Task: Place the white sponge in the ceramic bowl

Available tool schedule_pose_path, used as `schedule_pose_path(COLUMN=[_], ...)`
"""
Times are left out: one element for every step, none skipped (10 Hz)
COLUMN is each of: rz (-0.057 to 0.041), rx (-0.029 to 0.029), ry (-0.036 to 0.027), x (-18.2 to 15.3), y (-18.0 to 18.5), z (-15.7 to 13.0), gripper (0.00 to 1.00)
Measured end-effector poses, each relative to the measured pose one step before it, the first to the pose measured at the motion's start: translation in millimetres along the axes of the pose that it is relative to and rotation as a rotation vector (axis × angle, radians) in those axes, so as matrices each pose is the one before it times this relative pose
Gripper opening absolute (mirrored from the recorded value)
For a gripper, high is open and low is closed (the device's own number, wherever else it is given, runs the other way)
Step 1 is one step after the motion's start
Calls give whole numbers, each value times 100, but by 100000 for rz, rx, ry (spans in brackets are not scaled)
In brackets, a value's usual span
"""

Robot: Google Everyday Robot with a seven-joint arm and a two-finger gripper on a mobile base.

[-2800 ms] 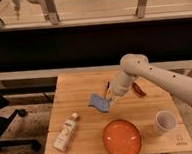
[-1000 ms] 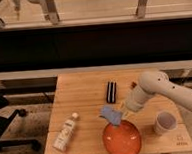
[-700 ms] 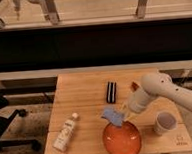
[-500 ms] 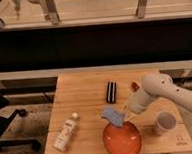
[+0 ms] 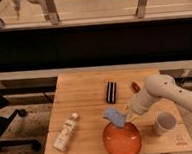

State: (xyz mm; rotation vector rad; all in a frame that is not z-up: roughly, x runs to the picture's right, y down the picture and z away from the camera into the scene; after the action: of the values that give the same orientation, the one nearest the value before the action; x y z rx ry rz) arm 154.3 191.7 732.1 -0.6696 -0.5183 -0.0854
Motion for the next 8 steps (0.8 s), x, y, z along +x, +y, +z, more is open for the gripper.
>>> schedule_pose_path(rz=[199,231,208,259,159,42,166,251], rx=[80,108,150,192,-98,-60,-77,126], ry=[-104,-31,-91,-62,28,-32,-73,42], x=[105,152,155,234,156,40,132,140], y=[55,63,67,95,121,59,88,167], z=[-18,-38,-47,-65,-54,-27,18,-126], gripper=[0,2,6,6,6,6,5,1])
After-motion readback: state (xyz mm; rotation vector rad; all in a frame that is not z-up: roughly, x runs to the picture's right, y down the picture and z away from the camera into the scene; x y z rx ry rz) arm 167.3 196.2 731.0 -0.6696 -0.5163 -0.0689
